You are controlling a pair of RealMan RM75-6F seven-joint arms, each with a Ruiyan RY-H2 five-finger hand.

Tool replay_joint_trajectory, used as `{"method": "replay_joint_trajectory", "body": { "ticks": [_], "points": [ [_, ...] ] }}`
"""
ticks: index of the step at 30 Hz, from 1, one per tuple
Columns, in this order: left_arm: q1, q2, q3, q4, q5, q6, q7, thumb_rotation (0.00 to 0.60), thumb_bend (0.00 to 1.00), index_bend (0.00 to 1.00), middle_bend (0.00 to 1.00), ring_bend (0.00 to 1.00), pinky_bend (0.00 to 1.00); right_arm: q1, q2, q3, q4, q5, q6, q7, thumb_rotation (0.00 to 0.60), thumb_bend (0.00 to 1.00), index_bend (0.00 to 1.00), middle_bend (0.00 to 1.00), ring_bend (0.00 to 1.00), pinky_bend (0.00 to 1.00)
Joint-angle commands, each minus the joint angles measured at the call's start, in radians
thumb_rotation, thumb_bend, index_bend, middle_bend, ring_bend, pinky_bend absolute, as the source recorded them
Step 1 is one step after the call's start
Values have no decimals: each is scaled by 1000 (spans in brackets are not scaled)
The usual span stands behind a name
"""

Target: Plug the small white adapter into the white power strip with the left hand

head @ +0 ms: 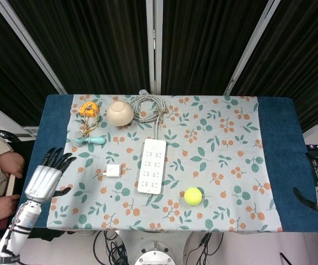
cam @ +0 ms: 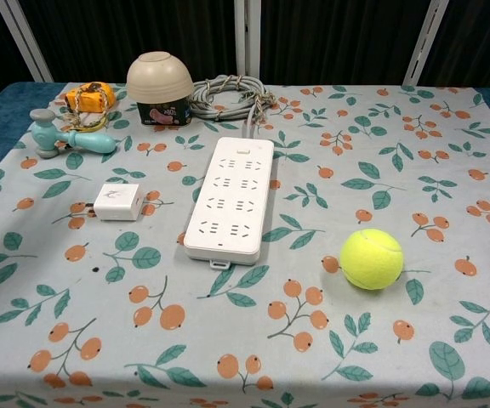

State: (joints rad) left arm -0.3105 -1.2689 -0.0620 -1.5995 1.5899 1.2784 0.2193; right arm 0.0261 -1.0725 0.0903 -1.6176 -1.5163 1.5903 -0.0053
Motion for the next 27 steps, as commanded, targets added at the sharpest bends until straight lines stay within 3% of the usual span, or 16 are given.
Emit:
{"method": "replay_joint_trajectory", "body": {
  "ticks": [1, 5, 12, 27],
  "points": [
    [-102, -103, -16, 80, 3, -128, -40, 600, 38, 208, 195, 63, 38, 4, 9, 6, -14, 5, -5, -12, 600, 150, 1, 148, 0, 58],
    [-169, -197, -24, 163, -11, -205, -47, 600, 38, 211, 205, 73, 66, 10, 14, 12, -28, 12, -13, -27, 600, 149, 1, 148, 0, 58],
    [-234, -335, -37, 318, -12, -224, -42, 600, 39, 211, 202, 72, 64, 15, 10, 14, -36, 29, -31, -40, 600, 149, 1, 148, 0, 60],
    [-310, -453, -61, 538, -36, -210, -147, 600, 39, 211, 200, 73, 62, 5, 3, 13, -25, 45, -30, -28, 600, 149, 1, 147, 0, 68]
  ]
}}
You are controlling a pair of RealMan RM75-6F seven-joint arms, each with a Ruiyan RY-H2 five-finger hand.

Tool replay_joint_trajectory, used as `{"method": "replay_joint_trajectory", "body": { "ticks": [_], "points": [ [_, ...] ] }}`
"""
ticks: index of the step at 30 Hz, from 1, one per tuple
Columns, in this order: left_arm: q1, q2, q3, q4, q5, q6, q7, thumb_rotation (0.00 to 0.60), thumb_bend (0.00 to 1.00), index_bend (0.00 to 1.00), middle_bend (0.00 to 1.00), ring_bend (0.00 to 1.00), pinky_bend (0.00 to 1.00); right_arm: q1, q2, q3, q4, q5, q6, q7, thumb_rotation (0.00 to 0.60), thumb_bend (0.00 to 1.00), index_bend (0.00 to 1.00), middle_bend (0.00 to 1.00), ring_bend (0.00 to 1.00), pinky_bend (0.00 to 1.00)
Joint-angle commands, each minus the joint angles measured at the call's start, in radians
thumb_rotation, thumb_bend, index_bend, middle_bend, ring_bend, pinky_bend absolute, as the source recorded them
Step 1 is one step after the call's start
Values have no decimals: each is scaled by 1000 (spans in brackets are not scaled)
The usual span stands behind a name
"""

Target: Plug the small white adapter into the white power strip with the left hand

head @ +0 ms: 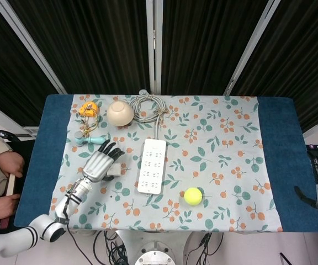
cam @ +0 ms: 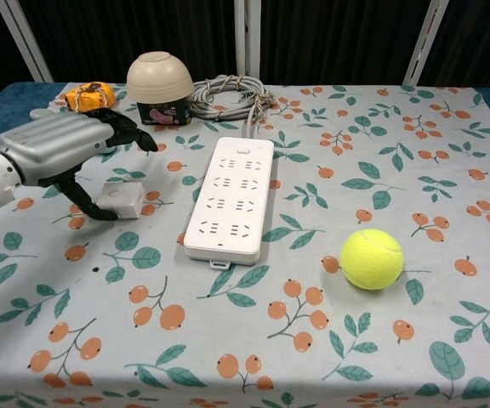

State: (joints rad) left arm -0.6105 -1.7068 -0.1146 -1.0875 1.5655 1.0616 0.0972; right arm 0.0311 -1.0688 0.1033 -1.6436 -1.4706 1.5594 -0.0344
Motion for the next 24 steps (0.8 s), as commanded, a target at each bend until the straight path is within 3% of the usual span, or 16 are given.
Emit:
{"method": "replay_joint_trajectory", "body": {
  "ticks": [1, 7, 15, 24],
  "points": [
    [-12, -18, -10, 35, -16, 8, -33, 600, 39, 211, 200, 73, 62, -1, -1, 0, 1, -1, 1, 1, 600, 150, 1, 147, 0, 68],
    [-8, -16, -4, 54, -41, 10, -22, 600, 38, 227, 200, 73, 61, -2, -5, -1, 6, -2, 1, 8, 600, 149, 1, 148, 0, 69],
    [27, 9, 37, -19, -53, 30, -39, 600, 39, 289, 260, 124, 63, -3, -11, -2, 17, -3, -1, 19, 600, 149, 1, 148, 0, 69],
    [47, 22, 43, -86, -78, 51, 24, 600, 42, 297, 307, 148, 75, -4, -14, -3, 24, -2, -3, 26, 600, 150, 1, 148, 0, 69]
  ]
}}
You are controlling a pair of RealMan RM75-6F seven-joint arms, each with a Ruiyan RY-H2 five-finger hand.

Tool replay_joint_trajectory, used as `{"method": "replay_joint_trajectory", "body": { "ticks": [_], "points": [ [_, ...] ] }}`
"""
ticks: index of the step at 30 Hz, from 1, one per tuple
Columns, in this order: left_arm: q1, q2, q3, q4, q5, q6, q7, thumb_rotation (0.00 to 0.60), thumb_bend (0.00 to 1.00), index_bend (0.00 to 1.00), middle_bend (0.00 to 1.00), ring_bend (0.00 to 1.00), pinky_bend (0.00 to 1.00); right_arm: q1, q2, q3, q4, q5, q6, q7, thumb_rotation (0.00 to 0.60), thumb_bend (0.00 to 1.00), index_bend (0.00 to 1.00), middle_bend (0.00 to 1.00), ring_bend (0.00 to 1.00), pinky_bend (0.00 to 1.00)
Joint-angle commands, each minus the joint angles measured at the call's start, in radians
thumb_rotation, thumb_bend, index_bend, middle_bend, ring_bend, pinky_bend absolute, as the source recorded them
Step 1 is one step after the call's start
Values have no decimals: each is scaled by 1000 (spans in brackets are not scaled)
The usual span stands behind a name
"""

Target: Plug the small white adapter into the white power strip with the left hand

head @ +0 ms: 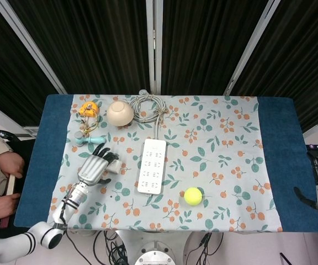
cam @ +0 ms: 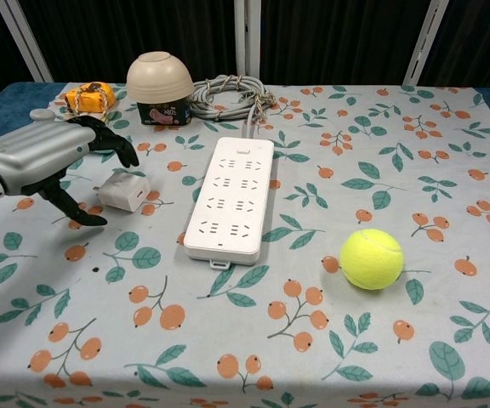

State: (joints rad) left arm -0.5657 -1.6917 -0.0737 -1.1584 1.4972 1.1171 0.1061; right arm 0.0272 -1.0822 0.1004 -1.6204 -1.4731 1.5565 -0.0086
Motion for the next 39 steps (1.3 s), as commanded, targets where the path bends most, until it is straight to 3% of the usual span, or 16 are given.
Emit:
{"method": "replay_joint_trajectory", "body": {
  "ticks": [1, 11, 27, 39],
  "points": [
    [2, 10, 2, -21, -14, -9, 23, 600, 42, 300, 312, 148, 75, -1, -1, -1, 2, 0, -1, 1, 600, 150, 1, 148, 0, 69],
    [-7, 18, 0, -50, -44, -38, 61, 600, 45, 314, 341, 177, 80, -3, -4, -1, 5, 3, -1, 4, 600, 149, 1, 147, 0, 69],
    [-62, -14, -24, 5, -94, -130, 46, 600, 45, 332, 363, 177, 80, -18, -7, -3, 14, 11, 10, 14, 600, 149, 1, 147, 0, 69],
    [-44, -12, -51, -7, -95, -50, -37, 600, 59, 365, 391, 221, 99, -18, -11, -1, 20, 8, 9, 21, 600, 150, 1, 145, 0, 69]
  ]
}}
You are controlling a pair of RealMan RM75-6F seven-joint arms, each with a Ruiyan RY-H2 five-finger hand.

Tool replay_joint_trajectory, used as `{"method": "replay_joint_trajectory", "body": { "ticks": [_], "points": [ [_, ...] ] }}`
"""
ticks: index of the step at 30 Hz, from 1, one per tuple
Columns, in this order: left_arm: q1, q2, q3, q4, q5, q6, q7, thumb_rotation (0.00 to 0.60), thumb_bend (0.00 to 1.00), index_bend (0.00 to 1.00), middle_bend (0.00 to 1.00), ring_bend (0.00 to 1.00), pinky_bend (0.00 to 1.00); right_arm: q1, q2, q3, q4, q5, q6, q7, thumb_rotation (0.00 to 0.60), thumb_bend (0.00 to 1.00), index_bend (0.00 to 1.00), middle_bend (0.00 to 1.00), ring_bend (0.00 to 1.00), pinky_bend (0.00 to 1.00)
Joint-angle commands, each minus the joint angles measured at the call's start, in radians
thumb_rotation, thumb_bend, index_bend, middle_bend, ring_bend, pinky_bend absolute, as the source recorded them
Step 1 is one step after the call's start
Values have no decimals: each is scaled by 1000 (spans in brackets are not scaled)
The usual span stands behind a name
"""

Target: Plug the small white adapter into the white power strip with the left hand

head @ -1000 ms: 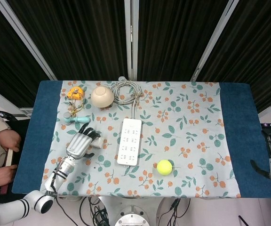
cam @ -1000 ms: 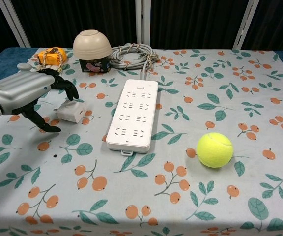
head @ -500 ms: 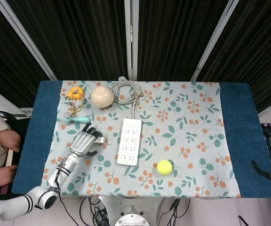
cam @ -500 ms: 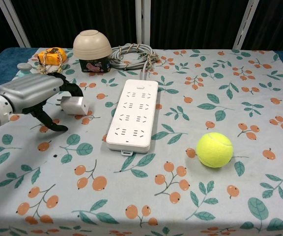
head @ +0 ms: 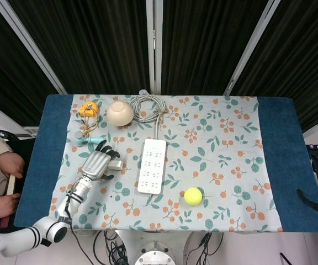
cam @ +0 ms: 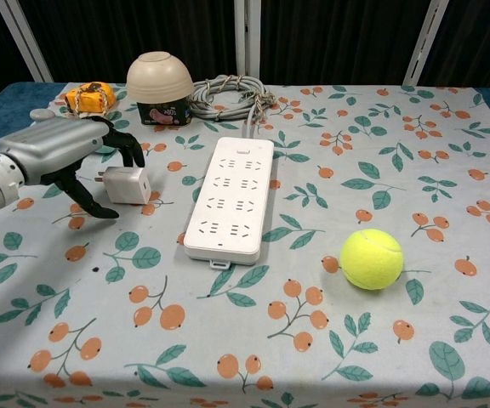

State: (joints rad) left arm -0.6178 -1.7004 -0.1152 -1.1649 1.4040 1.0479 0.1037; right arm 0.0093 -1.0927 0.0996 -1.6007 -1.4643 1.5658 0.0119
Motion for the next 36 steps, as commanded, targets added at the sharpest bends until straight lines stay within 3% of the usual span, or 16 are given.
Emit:
{"method": "replay_joint_trajectory", "body": {
  "ticks": [1, 7, 14, 21, 33, 36],
  "points": [
    [11, -6, -11, 4, -2, 23, -52, 600, 66, 375, 398, 228, 109, 0, 0, 0, 1, -1, 0, 2, 600, 149, 1, 145, 0, 69],
    [19, -38, -9, 61, 3, 35, -167, 600, 123, 427, 442, 276, 164, -3, -2, -1, 8, -1, 1, 10, 600, 149, 1, 145, 0, 69],
    [1, -38, -8, 29, 4, 23, -79, 600, 142, 427, 442, 276, 168, -5, -6, -2, 16, -6, 4, 19, 600, 149, 1, 145, 0, 69],
    [-39, -17, -30, -61, -73, -53, 137, 600, 149, 427, 441, 276, 170, -11, -9, -4, 34, -3, 7, 42, 600, 149, 1, 145, 0, 69],
    [-94, -15, -58, -200, -302, -67, 634, 600, 226, 430, 459, 276, 165, -18, -20, -5, 77, -1, 4, 91, 600, 149, 1, 145, 0, 69],
    [-105, -16, -59, -226, -352, -61, 700, 600, 232, 440, 462, 276, 165, -20, -22, -6, 88, 1, 5, 102, 600, 149, 1, 145, 0, 69]
  ]
}}
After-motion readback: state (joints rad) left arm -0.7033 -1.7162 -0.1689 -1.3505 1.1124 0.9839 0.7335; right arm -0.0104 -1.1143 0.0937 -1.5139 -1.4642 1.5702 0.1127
